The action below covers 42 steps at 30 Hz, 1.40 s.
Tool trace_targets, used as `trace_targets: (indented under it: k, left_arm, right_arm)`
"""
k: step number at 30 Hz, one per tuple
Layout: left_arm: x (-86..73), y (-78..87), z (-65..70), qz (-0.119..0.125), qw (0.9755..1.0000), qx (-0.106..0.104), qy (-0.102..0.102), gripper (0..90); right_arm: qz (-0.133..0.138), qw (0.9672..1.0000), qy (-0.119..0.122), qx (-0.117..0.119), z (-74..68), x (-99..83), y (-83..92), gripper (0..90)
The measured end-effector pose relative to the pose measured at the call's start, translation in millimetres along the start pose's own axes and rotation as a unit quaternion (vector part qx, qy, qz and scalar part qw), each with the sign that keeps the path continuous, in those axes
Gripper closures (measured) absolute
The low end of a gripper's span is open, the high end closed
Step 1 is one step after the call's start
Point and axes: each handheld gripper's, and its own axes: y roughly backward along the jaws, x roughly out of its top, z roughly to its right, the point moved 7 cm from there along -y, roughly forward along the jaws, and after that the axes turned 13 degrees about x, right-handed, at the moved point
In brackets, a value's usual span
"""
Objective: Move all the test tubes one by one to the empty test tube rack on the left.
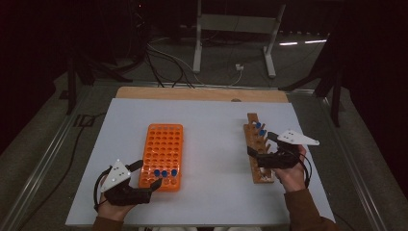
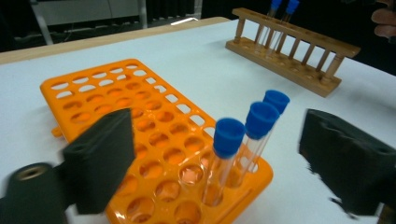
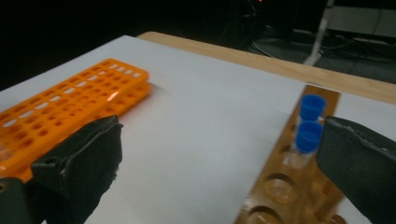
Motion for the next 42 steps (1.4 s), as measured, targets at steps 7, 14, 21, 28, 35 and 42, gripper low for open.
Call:
trace_targets:
  k: [7, 14, 21, 28, 35, 42]
  left_arm:
    - [14.5, 3.1, -6.1, 0.017, 0.9998, 0.006, 0.000, 1.9]
    - [31.9, -0.7, -20.1, 0.040, 0.9987, 0.028, 0.015, 1.6]
    - [38.6, -7.0, -30.7, 0.043, 0.9979, 0.043, 0.019, 4.2]
    - [36.3, -10.6, -36.7, 0.038, 0.9975, 0.056, 0.023, 2.3]
    - [32.3, -10.9, -39.0, 0.034, 0.9973, 0.062, 0.018, 0.9]
    - [27.3, -12.9, -42.8, 0.024, 0.9972, 0.067, 0.022, 0.9]
  right_arm:
    - [-0.016, 0.9996, -0.007, -0.024, 16.0, -0.1, 1.0, 0.7]
    - [-0.018, 0.9985, -0.018, -0.048, 33.6, 0.2, -0.8, 6.9]
    - [-0.034, 0.9967, -0.034, -0.065, 49.9, -6.0, -7.1, 15.8]
    - [-0.048, 0.9953, -0.038, -0.075, 60.1, -11.6, -15.2, 35.1]
    - [-0.064, 0.9945, -0.031, -0.077, 60.8, -15.6, -23.1, 61.0]
    - [-0.068, 0.9931, -0.030, -0.090, 61.4, -18.0, -28.9, 71.5]
